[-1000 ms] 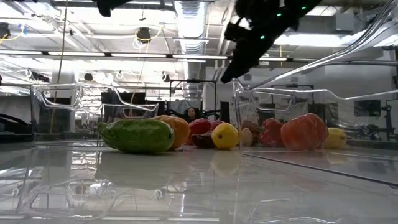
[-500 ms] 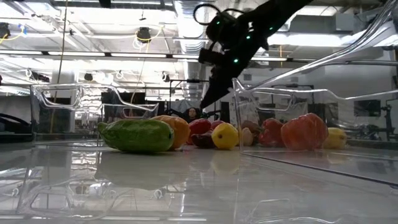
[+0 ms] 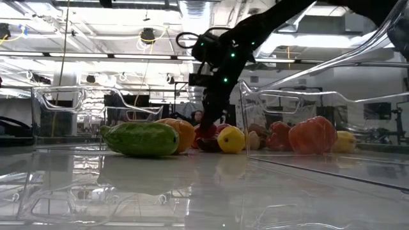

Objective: Sort produce into baskets
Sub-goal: Put the left red bell pepper into the left transparent bin

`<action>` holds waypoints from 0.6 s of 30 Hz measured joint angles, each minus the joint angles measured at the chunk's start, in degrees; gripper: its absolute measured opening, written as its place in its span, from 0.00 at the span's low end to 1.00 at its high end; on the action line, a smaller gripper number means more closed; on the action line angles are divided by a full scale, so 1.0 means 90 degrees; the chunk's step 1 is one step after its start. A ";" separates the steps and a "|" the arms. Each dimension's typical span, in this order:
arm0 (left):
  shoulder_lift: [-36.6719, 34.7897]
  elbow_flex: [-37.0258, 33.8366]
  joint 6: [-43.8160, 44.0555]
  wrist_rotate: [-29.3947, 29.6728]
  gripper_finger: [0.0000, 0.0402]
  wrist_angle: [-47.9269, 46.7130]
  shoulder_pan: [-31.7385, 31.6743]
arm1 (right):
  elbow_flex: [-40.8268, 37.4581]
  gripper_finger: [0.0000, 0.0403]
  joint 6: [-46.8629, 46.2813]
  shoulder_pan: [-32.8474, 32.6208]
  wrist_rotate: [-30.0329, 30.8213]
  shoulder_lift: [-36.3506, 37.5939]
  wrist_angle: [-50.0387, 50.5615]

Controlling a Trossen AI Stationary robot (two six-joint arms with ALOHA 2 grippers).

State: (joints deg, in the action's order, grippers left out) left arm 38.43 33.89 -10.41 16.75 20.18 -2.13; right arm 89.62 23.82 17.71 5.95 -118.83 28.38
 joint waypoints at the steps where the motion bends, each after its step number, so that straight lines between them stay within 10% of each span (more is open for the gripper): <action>1: -0.0036 0.0000 -0.0025 0.0000 0.66 -0.0030 0.0002 | 0.0065 0.99 0.0049 0.0016 0.0036 -0.0065 0.0098; 18: -0.0319 0.0000 0.0351 -0.0347 0.66 -0.0367 0.0005 | 0.0151 0.77 0.0346 0.0073 0.0491 -0.0267 0.0201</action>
State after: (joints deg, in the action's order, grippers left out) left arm 35.55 33.89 -7.24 13.63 16.88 -2.09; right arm 90.97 26.94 18.37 10.37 -121.23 30.19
